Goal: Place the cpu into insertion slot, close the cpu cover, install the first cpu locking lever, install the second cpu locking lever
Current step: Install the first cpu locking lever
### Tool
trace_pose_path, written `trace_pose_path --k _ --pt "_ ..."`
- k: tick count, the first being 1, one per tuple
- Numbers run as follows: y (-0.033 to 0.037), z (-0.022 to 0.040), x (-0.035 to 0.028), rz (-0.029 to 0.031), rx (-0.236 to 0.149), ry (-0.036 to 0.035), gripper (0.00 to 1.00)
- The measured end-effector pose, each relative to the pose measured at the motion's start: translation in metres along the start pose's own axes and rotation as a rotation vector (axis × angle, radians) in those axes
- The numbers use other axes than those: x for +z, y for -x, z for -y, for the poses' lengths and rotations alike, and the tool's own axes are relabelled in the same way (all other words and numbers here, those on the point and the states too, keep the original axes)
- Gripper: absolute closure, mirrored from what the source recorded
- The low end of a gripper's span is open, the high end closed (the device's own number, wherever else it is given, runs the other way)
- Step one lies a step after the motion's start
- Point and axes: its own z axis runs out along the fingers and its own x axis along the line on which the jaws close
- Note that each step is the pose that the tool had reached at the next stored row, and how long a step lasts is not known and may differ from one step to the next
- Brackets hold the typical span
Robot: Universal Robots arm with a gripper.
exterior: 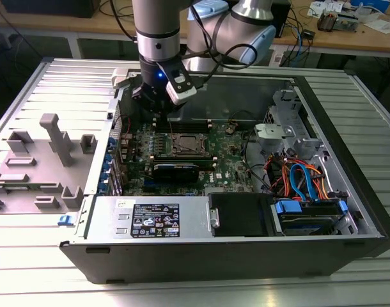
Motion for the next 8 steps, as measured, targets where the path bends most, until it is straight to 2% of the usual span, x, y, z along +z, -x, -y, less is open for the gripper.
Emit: trace_pose_path --k 8 --pt "-0.0001 -0.0129 0.0005 0.0 -0.003 -0.0001 0.89"
